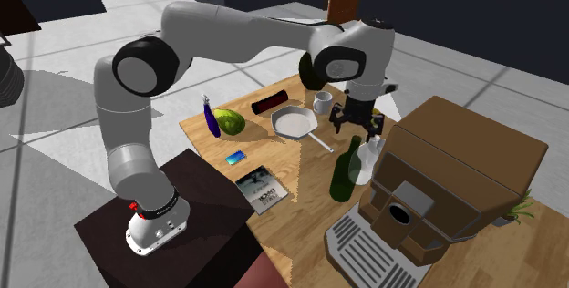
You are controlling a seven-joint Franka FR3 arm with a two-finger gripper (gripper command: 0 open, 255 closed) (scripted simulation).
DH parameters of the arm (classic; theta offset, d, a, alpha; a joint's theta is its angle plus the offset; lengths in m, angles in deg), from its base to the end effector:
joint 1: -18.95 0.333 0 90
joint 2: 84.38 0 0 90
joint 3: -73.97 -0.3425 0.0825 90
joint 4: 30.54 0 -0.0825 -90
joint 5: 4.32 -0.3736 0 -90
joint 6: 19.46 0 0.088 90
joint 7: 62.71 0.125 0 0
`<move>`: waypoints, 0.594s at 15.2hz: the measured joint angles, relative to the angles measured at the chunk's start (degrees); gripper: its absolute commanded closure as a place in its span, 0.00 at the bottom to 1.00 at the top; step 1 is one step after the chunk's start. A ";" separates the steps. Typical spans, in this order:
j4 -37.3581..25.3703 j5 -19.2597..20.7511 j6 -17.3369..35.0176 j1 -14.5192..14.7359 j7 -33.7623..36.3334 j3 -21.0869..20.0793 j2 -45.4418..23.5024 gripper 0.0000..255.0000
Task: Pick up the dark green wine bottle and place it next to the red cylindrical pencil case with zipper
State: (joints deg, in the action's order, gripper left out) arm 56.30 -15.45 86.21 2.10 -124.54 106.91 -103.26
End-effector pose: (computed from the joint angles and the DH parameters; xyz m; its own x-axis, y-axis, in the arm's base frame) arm 0.4705 -0.4526 0.5118 0.9809 0.1912 0.0360 0.1897 -0.9810 0.0405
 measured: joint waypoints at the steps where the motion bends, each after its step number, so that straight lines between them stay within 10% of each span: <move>1: -1.21 -0.69 -0.01 -0.73 -0.70 -0.08 -1.36 0.00; 9: 1.38 -1.91 4.30 -1.25 -1.83 -0.52 -3.41 0.00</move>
State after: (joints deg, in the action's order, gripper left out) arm 57.68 -17.35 90.51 0.85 -126.37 106.39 -106.67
